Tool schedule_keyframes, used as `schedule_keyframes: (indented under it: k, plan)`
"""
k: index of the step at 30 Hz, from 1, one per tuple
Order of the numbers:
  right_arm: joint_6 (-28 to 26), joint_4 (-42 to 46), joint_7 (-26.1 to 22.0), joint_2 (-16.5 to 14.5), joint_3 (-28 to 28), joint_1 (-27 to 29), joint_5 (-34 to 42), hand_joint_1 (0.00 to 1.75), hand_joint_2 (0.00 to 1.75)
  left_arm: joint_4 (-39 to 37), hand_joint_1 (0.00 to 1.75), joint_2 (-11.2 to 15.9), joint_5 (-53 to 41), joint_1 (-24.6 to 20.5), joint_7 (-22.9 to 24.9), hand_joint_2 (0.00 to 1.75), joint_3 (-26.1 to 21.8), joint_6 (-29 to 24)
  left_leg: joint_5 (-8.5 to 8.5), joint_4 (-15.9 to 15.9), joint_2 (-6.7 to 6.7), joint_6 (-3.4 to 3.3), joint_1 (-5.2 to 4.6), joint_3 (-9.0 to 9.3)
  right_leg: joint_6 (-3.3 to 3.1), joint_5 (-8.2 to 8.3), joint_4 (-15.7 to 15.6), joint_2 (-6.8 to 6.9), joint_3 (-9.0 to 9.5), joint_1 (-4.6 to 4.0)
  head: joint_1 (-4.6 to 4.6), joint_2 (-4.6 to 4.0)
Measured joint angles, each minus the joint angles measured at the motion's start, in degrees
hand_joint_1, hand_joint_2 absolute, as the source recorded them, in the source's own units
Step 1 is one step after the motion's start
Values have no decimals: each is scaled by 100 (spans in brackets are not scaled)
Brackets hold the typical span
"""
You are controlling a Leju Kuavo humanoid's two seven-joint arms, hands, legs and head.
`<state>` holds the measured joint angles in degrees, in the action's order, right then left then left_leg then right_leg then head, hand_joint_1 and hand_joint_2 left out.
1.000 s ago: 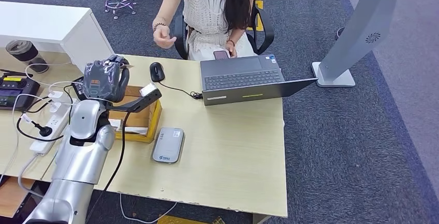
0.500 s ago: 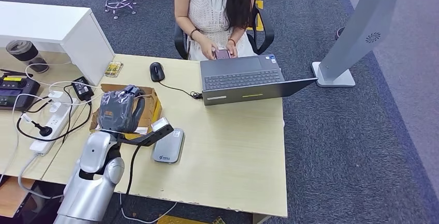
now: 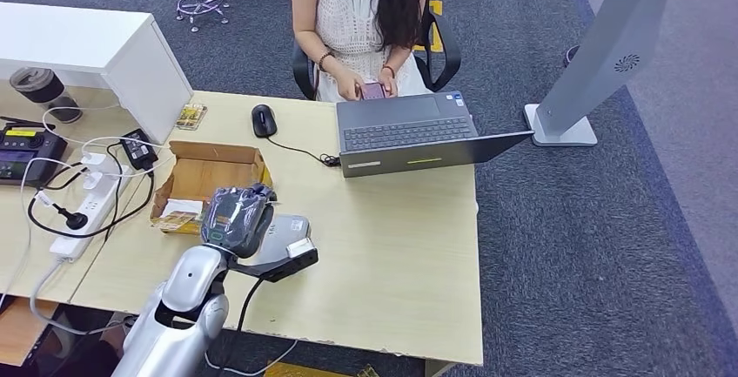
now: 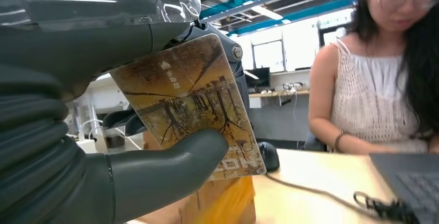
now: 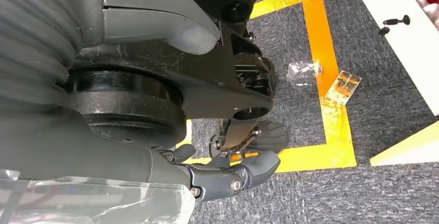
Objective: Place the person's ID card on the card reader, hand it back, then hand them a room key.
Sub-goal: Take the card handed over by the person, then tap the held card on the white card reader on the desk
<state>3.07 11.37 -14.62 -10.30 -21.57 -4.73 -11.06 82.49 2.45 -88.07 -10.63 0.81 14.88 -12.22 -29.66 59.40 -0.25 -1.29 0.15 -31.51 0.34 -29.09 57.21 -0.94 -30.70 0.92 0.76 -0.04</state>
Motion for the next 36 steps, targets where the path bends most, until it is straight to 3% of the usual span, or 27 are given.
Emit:
schedule_keyframes:
  k: [11,22,28,36]
  plan:
    - [22,0,83,-15,-4,-2,-121,0,175,-784,175,-44,-193,-3,292,175,416,312,0,0,0,0,0,-1,0,0,0,0,-1,0,1,0]
    - [195,0,79,-16,-9,-2,-164,0,175,-1023,175,-35,-92,-95,125,175,473,695,0,0,-1,0,0,1,0,0,0,1,3,0,1,0]
    - [95,-1,86,-21,-21,9,-177,0,175,-1007,175,-34,-158,-203,391,175,477,321,1,1,-1,0,0,1,0,1,0,1,1,0,1,0]
    - [13,0,112,-46,-26,11,-335,0,175,-711,175,57,-193,-812,707,175,477,150,1,1,0,0,0,0,0,1,2,0,2,0,1,0]
